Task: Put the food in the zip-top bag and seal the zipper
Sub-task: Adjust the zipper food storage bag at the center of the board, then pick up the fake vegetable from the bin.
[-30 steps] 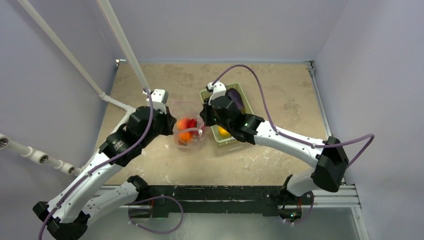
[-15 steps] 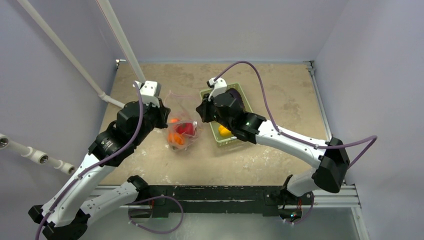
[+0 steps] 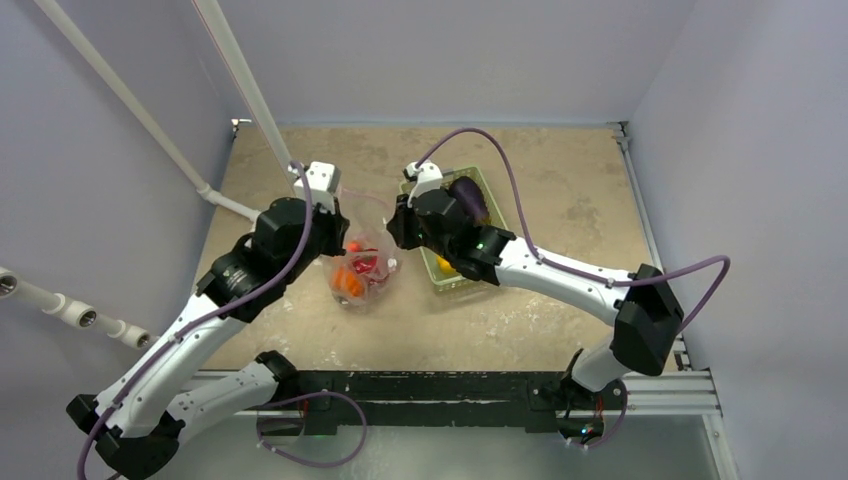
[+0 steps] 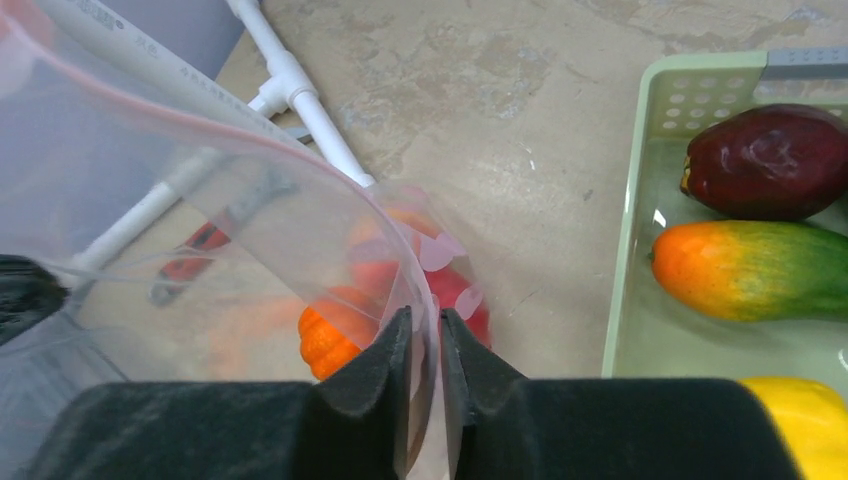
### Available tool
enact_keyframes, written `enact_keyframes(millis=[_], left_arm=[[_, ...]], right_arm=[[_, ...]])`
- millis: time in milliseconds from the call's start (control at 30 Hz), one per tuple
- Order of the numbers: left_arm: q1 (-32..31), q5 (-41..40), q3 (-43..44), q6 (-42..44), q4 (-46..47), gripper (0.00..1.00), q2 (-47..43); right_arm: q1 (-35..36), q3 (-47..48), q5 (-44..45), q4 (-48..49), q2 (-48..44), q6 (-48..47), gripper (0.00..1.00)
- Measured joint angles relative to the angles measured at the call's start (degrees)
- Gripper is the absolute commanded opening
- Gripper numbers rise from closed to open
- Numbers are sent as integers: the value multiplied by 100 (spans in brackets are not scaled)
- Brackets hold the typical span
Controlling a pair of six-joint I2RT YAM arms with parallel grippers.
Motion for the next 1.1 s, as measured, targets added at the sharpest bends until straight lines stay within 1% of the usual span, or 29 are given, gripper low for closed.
enact_keyframes(millis=[100, 200, 300, 367, 433, 500, 633, 667, 900, 1100], left_arm=[[0, 50, -101, 20, 120, 0, 157], [0, 83, -275, 81, 297, 0, 184], [0, 85, -433, 149, 457, 0, 162], [0, 85, -509, 166, 557, 0, 162], [0, 83, -579, 173, 610, 0, 149], [0, 83, -662, 195, 664, 0, 118], [0, 83, -824, 238, 745, 0, -7], [0, 85, -870, 247, 787, 0, -46], [0, 98, -1016, 260, 870, 0, -173], [0, 94, -1091, 293, 870, 0, -262]], right_arm=[[0, 0, 24, -50, -31, 17, 36], [0, 9, 114, -219, -168, 26, 43], [0, 76, 323, -382, -378, 26, 47], [-9, 170, 511, -540, -535, 28, 53], [-48, 262, 719, -654, -702, 31, 56], [-120, 326, 916, -750, -846, 28, 61], [-417, 341, 1196, -964, -1060, 26, 66], [-501, 341, 1239, -997, -1071, 22, 68], [-1128, 243, 1390, -1294, -1056, -42, 89], [-1250, -48, 1349, -1335, -776, -31, 97]])
